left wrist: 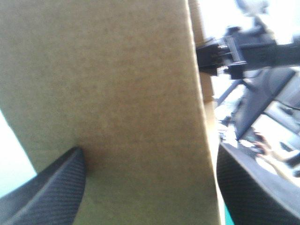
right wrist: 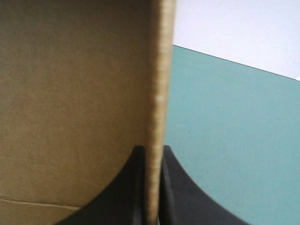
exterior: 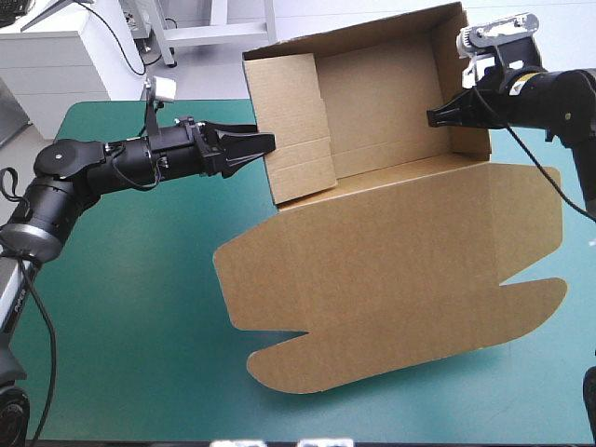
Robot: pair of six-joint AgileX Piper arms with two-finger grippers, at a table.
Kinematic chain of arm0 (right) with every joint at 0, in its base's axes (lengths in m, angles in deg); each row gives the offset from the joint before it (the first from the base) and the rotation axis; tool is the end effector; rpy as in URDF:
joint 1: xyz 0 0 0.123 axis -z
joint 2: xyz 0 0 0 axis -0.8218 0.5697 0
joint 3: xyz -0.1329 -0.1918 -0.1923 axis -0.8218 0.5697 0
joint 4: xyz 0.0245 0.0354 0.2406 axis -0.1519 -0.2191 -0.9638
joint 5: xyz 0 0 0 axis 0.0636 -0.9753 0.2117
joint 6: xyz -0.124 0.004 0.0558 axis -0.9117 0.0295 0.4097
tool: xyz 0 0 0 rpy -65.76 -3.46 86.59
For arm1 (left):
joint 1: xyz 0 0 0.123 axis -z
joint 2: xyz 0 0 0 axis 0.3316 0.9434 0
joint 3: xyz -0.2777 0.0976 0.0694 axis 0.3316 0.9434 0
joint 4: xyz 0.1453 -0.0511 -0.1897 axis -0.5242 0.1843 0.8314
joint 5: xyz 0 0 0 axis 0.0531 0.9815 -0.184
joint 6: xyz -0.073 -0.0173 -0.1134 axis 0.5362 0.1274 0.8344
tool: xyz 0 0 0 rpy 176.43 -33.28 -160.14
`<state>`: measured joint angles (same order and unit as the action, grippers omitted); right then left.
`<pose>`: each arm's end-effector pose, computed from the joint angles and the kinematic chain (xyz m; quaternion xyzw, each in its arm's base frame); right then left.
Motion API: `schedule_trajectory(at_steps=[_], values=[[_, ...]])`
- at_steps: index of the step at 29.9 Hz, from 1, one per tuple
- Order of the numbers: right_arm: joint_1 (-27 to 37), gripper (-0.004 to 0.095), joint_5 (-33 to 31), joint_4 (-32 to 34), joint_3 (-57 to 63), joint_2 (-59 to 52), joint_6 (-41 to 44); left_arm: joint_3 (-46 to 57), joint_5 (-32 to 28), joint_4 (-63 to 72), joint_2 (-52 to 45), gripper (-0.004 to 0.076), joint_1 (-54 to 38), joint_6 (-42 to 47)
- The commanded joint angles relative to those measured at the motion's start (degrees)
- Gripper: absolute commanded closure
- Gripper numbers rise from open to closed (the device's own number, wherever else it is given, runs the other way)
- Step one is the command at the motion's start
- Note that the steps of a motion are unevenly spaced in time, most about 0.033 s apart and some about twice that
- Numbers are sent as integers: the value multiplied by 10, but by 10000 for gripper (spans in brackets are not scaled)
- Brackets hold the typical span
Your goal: Fold the box
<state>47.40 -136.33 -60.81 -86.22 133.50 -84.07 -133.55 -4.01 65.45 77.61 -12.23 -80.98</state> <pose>0.3333 0.0634 0.4806 -0.1460 0.8698 0.0580 0.4678 0.2986 -0.1558 0.4357 0.2247 0.7002 -0.5146 0.4410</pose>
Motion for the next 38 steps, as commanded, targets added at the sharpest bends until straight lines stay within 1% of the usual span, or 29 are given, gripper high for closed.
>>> schedule_trajectory(at_steps=[1, 4, 5, 7, 8, 10, 12, 14, 16, 18, 20, 22, 27, 29, 32, 38], values=[[-26, 923, 64, 2, -16, -20, 29, -52, -56, -43, -22, 176, 19, 52], [-48, 923, 71, 41, -16, -8, 52, -104, -117, -164, -22, 176, 50, 121], [-58, 923, 72, 59, -16, -3, 61, -123, -138, -217, -22, 176, 64, 156], [-77, 923, 79, 86, -16, 7, 82, -158, -165, -338, -19, 178, 93, 254], [-85, 923, 85, 97, -16, 12, 93, -178, -167, -410, -14, 182, 108, 302], [-96, 923, 104, 108, -16, 20, 113, -212, -153, -525, -2, 201, 132, 378], [-106, 923, 126, 108, -16, 29, 120, -244, -136, -620, 15, 222, 149, 435], [-116, 923, 141, 106, -16, 33, 124, -267, -127, -682, 28, 239, 160, 483], [-122, 923, 148, 106, -16, 35, 129, -280, -126, -701, 38, 244, 164, 514], [-125, 923, 149, 107, -16, 36, 129, -287, -134, -707, 46, 264, 164, 534], [-125, 923, 149, 108, -16, 37, 129, -290, -142, -707, 49, 314, 164, 539], [-125, 923, 149, 108, -16, 37, 129, -290, -146, -706, 51, 391, 164, 543], [-125, 923, 146, 102, -16, 37, 129, -290, -145, -706, 60, 646, 164, 543], [-125, 923, 145, 90, -16, 37, 131, -290, -145, -707, 63, 725, 164, 540], [-125, 923, 130, 75, -16, 37, 126, -290, -142, -711, 68, 729, 164, 536], [-125, 924, 98, 76, -16, 37, 118, -290, -127, -729, 78, 731, 164, 534]])
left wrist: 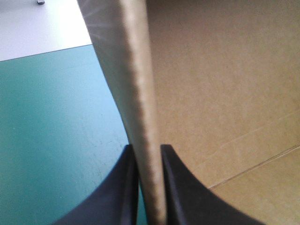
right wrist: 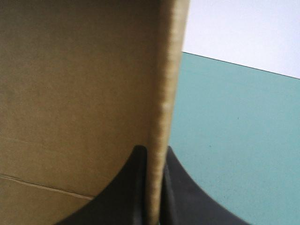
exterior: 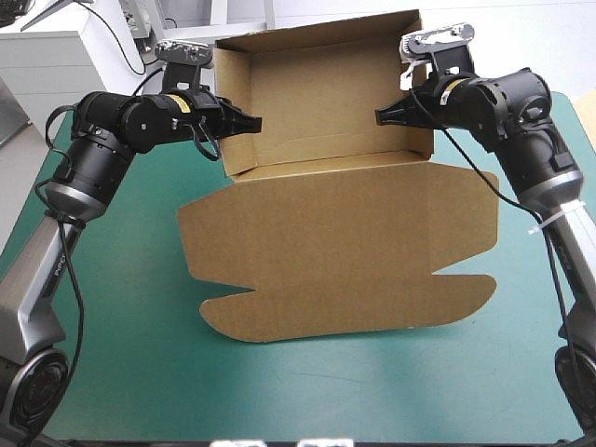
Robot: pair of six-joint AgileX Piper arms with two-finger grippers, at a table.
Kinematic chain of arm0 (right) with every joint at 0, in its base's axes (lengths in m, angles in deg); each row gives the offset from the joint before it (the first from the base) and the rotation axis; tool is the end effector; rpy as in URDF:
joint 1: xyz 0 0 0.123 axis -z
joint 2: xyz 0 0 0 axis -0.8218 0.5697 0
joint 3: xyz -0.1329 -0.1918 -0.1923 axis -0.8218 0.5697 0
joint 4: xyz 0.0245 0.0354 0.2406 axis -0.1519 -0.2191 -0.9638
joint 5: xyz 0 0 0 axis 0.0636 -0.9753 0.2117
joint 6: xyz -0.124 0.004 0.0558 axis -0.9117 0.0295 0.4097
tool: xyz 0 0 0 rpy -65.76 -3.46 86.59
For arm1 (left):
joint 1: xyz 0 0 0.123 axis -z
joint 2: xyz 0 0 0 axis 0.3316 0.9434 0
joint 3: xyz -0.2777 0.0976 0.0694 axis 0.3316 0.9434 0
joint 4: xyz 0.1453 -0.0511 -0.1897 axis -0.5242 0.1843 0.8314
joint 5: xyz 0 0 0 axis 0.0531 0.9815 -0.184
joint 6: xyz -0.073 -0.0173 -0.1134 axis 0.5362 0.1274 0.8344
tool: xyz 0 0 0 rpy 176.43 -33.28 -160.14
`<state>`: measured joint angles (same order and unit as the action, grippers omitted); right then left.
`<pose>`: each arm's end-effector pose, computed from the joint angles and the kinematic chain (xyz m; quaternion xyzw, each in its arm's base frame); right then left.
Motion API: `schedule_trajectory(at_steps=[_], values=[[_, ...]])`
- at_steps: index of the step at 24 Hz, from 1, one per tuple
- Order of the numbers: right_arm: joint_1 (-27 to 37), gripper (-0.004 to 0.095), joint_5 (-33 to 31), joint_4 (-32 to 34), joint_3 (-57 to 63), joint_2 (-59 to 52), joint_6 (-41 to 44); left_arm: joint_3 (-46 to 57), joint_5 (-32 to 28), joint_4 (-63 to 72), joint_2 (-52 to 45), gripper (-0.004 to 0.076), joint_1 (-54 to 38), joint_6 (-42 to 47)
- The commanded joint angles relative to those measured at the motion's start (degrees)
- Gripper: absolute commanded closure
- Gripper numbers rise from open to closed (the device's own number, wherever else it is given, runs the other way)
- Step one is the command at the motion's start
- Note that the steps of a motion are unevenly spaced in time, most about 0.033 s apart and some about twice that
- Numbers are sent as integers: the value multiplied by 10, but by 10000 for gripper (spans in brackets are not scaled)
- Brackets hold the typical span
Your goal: Fold the box
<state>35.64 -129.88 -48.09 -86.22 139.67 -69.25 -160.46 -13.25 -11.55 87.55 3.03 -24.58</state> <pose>0.3655 0.1211 0.4534 -0.1281 0.8731 0.0562 0.4671 0.3601 -0.1639 0.4359 0.1557 0.8681 -0.1574 0.4443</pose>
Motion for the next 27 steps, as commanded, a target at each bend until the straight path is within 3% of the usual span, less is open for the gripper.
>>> schedule_trajectory(at_steps=[1, 8, 13, 18, 27], values=[[-8, 924, 30, -51, -16, -25, -35, -21, -32, 34, -20, 731, 11, -30], [-8, 924, -5, -51, -16, -7, -35, -21, -18, 29, -7, 731, 11, -35], [-8, 929, -83, -51, -16, 26, -53, -21, 13, 19, 16, 731, 11, -49], [-1, 929, -121, -58, -15, 61, -62, -21, 73, 6, 81, 731, 11, -53], [42, 929, -161, -80, -12, 132, -82, -21, 98, 12, 168, 731, 11, -53]])
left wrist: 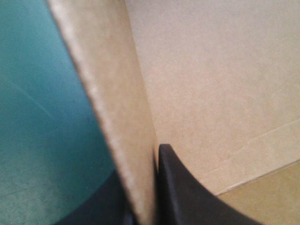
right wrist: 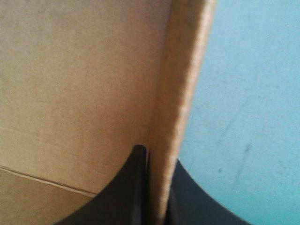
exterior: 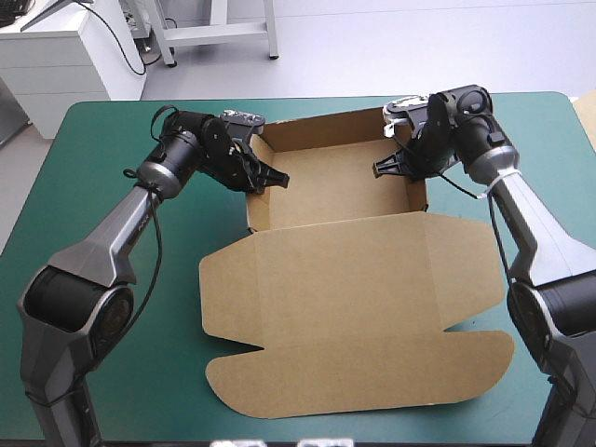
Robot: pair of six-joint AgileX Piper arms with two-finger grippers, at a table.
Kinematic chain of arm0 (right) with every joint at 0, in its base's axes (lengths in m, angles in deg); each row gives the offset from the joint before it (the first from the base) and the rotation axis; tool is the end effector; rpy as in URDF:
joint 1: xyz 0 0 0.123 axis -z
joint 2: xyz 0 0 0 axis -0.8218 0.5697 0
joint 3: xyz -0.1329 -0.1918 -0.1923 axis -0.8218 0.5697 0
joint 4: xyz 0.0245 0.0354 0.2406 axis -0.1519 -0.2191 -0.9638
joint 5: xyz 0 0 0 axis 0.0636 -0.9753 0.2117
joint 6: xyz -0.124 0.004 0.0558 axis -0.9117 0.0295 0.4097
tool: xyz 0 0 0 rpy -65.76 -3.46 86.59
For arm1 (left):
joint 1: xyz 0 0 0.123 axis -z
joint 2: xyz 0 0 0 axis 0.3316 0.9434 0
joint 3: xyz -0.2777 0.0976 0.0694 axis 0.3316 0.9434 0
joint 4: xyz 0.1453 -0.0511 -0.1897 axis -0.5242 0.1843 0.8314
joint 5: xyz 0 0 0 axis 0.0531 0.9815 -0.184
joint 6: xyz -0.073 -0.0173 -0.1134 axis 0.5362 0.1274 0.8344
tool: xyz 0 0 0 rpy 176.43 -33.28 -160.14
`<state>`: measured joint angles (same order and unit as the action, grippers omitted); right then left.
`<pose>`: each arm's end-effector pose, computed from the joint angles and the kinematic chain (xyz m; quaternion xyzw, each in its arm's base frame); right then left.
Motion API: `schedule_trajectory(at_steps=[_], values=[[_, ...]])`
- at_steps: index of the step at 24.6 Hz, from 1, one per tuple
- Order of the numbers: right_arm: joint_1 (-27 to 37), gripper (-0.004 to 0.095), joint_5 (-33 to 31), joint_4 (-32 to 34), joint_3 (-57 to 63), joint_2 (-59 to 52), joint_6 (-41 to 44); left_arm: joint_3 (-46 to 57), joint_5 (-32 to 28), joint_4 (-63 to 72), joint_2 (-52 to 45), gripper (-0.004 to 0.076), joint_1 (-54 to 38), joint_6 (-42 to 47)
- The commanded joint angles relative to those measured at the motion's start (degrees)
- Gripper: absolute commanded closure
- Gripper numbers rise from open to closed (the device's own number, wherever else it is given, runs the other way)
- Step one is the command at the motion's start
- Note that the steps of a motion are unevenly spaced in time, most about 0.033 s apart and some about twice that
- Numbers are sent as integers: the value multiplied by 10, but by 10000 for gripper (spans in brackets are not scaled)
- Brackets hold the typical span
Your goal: Fold the box
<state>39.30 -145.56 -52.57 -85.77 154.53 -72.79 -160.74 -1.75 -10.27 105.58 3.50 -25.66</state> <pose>0.4088 0.1170 0.3207 -0.1356 0.9669 0.0301 0.2141 0.4075 -0.1925 0.2857 0.1792 0.9538 -0.1191 0.2097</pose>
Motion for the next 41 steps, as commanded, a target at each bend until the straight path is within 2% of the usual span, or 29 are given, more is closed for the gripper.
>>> schedule_trajectory(at_steps=[1, 14, 17, 18, 19, 22, 23, 24, 26, 32, 36, 40, 41], values=[[6, 929, -4, -39, -17, -10, -49, -18, -17, -1, -8, 731, 7, -42], [7, 928, 0, -77, -17, 52, -68, -18, -23, -3, 14, 725, 7, -61], [7, 889, 0, -74, -17, 53, -68, -18, -18, -3, 14, 648, 6, -66], [7, 784, -4, -72, -17, 53, -69, -18, -16, -3, 14, 549, 6, -66], [7, 722, -5, -72, -17, 53, -69, -18, -14, -3, 14, 494, 6, -66], [7, 409, -5, -91, -17, 53, -79, -18, -4, -4, 14, 266, 6, -66], [7, 231, -5, -93, -17, 53, -80, -18, 7, -9, 14, 148, 6, -63], [7, 77, -5, -92, -17, 53, -80, -18, 15, -14, 14, 97, 6, -63], [7, 18, -5, -91, -17, 53, -79, -18, 18, -30, 8, 94, 6, -62], [8, 23, -5, -75, -21, 25, -80, -18, 25, -91, -42, 96, 6, -61], [12, 23, -5, -61, -21, -5, -82, -18, 15, -73, -81, 96, 4, -49], [12, 23, -5, -58, -21, -52, -82, -18, 16, -52, -150, 97, 7, -48], [12, 23, -5, -58, -21, -71, -82, -18, 26, -59, -180, 120, 7, -51]])
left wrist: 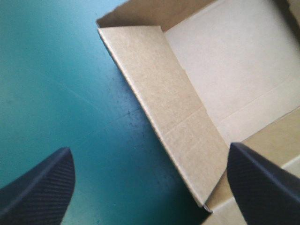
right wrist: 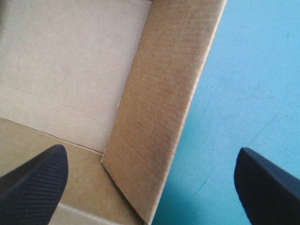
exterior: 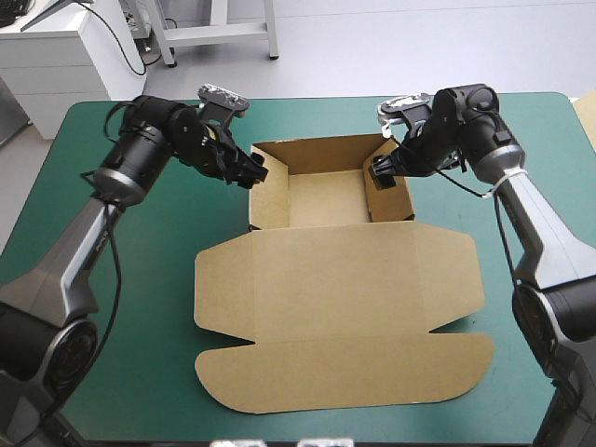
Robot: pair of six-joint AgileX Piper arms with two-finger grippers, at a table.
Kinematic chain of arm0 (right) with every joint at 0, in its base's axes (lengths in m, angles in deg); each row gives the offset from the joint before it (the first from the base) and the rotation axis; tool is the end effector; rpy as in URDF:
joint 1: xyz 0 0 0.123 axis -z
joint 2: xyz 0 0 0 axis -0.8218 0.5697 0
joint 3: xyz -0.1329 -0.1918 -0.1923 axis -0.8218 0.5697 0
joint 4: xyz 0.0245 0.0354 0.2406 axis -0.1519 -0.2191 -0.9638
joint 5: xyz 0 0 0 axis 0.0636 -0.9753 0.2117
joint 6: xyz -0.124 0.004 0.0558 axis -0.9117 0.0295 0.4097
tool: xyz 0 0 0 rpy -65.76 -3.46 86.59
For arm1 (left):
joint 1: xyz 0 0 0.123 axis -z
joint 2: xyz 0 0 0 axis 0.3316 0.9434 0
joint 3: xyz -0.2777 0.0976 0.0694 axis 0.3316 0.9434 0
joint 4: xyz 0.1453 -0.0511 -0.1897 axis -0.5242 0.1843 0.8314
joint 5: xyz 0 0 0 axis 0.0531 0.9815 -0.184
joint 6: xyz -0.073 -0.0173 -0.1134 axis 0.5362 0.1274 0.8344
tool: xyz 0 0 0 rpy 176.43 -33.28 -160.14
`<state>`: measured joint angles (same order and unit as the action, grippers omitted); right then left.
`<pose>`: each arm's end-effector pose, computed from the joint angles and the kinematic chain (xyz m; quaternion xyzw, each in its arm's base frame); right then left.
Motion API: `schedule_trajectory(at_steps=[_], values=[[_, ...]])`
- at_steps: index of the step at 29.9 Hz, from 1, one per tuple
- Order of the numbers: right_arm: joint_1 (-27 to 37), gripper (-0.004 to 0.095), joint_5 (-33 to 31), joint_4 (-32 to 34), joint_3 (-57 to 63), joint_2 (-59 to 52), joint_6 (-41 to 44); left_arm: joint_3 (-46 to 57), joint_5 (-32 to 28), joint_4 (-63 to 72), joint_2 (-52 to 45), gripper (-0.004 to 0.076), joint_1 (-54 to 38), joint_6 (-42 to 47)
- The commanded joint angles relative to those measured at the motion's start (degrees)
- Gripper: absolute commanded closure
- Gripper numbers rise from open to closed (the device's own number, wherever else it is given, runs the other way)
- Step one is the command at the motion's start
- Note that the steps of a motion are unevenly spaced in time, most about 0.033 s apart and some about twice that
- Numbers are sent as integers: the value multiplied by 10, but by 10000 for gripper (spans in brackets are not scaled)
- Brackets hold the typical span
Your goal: Fold the box
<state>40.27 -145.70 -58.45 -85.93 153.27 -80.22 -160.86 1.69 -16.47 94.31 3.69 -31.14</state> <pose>0.4028 0.1215 0.3313 -0.1840 0.9550 0.0659 0.2230 0.3688 -0.1638 0.3651 0.2383 0.9246 -0.0680 0.2894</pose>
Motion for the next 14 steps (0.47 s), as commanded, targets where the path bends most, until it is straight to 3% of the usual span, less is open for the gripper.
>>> schedule_trajectory(at_steps=[1, 4, 9, 14], values=[[2, 23, -4, 1, -20, -66, -7, -17, -1, -1, -80, 144, 5, -2], [2, 23, -4, 1, -20, -92, -11, -17, 33, -6, -122, 318, 5, -31], [2, 23, -4, 5, -20, -107, -16, -8, 81, 2, -181, 722, 5, -60], [2, 23, -4, 1, -20, -104, -16, 32, 81, 4, -227, 731, 5, -71]])
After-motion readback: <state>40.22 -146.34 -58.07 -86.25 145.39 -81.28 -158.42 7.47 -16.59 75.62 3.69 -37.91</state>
